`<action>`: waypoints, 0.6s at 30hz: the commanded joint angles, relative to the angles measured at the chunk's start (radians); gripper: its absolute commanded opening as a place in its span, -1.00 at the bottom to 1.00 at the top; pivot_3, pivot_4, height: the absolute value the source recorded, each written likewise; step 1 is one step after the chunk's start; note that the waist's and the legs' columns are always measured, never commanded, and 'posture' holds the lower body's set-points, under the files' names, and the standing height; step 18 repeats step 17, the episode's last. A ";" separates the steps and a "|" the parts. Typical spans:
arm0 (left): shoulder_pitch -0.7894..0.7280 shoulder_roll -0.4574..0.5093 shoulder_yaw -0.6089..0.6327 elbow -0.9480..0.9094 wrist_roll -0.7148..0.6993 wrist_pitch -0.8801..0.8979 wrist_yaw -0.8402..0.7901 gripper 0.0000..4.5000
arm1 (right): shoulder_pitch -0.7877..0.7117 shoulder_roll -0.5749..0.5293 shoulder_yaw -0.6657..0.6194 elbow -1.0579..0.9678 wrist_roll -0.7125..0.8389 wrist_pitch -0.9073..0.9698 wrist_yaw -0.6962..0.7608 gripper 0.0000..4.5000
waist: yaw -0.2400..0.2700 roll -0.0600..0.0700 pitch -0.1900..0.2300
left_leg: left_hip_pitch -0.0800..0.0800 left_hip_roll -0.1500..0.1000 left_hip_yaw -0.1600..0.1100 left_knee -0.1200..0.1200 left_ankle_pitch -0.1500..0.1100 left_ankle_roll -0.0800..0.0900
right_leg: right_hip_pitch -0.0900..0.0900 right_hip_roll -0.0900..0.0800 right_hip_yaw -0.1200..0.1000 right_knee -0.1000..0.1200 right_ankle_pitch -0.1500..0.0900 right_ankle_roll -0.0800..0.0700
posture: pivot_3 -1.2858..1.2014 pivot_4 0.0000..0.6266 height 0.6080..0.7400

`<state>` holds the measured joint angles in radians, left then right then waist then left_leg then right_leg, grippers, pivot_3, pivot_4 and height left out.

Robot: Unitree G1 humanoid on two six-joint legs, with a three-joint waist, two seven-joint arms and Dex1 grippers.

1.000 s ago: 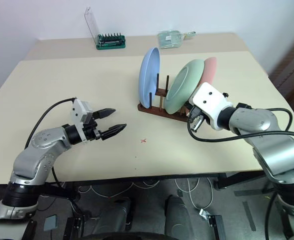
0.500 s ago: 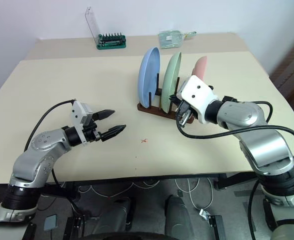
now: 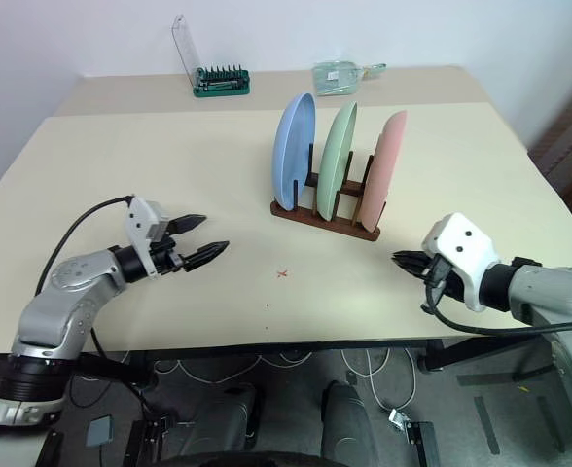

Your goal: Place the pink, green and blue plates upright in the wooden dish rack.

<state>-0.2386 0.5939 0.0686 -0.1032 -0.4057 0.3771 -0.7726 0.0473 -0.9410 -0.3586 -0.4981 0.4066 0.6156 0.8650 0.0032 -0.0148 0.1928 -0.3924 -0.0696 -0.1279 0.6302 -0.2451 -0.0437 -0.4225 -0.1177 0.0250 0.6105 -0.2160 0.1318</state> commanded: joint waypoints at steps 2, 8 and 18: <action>0.036 0.036 0.068 0.028 0.036 -0.051 0.021 0.79 | -0.026 0.036 -0.020 0.148 -0.044 -0.115 -0.024 -0.97 | 0.002 0.000 0.000 | 0.000 0.000 0.000 0.000 0.000 0.000 | 0.000 0.000 0.000 0.000 0.000 0.000 | 0.03 -0.52 1.00; 0.097 0.047 0.114 -0.003 0.037 -0.056 0.045 0.79 | -0.107 0.088 0.033 0.314 -0.077 -0.213 -0.044 -0.97 | 0.003 0.000 0.000 | 0.000 0.000 0.000 0.000 0.000 0.000 | 0.000 0.000 0.000 0.000 0.001 0.001 | 0.03 -0.52 1.00; 0.141 0.035 0.138 -0.062 0.029 -0.035 0.099 0.79 | -0.214 0.117 0.116 0.432 -0.111 -0.276 -0.042 -0.97 | 0.000 0.000 0.000 | 0.000 0.000 0.000 0.000 0.000 0.000 | 0.000 0.000 0.000 0.000 0.001 0.002 | 0.03 -0.52 1.00</action>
